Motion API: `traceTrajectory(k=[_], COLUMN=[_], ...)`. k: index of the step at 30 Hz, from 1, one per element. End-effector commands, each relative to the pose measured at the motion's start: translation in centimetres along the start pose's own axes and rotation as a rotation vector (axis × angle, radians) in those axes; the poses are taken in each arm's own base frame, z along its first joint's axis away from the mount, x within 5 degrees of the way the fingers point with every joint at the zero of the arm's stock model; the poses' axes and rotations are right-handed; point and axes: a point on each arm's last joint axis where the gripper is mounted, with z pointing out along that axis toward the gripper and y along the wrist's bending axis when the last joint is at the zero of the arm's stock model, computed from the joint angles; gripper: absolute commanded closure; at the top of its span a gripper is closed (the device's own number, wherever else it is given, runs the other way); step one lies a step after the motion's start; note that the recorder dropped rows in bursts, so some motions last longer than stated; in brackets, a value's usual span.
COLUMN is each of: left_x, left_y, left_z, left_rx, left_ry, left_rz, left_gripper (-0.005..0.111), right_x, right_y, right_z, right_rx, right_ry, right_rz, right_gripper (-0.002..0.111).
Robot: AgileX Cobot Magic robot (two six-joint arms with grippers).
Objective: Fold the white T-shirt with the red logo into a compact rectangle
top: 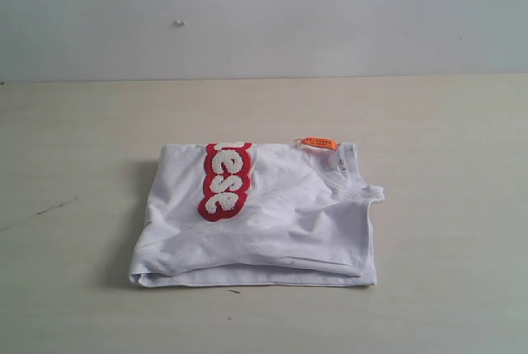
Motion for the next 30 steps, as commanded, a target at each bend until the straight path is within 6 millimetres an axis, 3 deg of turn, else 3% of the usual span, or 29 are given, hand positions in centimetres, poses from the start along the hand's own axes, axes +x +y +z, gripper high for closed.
traceTrajectory(k=[1, 30], left_x=[-0.02, -0.02], left_y=[0.01, 0.01], left_z=[-0.01, -0.01], left_rx=[-0.001, -0.001], left_ry=[-0.013, -0.013], left_rz=[-0.001, -0.001], left_gripper=[0.107, 0.107], right_x=[0.09, 0.53], right_y=[-0.03, -0.07], right_z=[-0.01, -0.02], right_rx=[0.006, 0.01], right_ry=[-0.003, 0.045], right_rz=[0.035, 0.035], right_gripper=[0.108, 0.108])
